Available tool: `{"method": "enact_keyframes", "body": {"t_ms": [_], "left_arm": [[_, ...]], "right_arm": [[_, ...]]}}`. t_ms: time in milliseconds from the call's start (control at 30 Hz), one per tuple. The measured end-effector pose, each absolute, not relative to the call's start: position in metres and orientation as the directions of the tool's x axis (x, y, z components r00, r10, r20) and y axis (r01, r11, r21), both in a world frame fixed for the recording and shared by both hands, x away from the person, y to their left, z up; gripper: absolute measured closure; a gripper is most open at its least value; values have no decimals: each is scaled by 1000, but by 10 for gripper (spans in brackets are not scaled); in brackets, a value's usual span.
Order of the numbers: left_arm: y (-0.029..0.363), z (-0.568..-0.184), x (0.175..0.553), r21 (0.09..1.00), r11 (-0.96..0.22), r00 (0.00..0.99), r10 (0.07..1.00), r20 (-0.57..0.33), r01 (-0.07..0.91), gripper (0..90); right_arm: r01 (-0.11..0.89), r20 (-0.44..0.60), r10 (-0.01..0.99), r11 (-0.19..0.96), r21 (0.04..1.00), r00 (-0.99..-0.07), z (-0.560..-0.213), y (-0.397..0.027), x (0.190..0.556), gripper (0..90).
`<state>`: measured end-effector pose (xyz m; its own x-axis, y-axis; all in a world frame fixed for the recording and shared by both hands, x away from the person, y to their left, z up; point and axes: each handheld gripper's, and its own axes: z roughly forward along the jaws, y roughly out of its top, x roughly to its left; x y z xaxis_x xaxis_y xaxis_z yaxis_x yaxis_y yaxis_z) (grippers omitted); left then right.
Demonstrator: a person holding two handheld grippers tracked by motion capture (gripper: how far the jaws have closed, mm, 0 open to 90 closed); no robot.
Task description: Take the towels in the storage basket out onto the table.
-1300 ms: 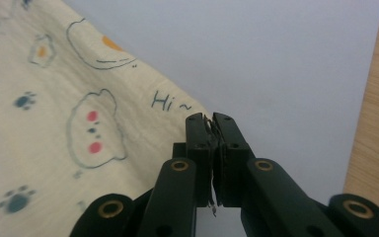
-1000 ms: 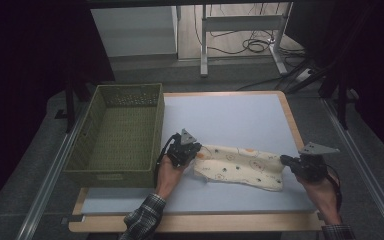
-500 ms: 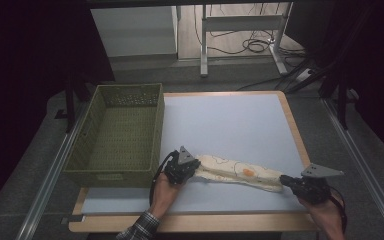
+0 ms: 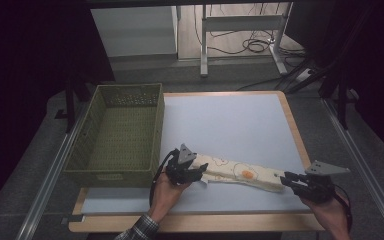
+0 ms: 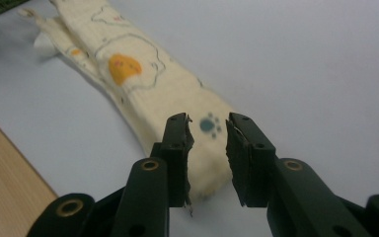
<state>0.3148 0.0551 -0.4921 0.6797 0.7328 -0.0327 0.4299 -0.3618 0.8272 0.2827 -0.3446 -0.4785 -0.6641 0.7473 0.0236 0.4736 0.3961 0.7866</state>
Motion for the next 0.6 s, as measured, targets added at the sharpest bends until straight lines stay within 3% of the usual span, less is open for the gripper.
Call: {"method": "enact_keyframes", "body": {"t_ms": [267, 367, 600], "left_arm": [[27, -489, 358, 787, -399, 713, 698, -71, 470, 431], [15, -501, 381, 739, -408, 705, 698, -126, 536, 431], [22, -516, 378, 678, -432, 694, 701, -163, 595, 457]], "right_arm": [[490, 48, 719, 421, 764, -693, -482, -304, 314, 725], [487, 51, 704, 434, 758, -708, -490, -281, 328, 731], [494, 56, 695, 449, 745, -717, -505, -264, 334, 731]]}}
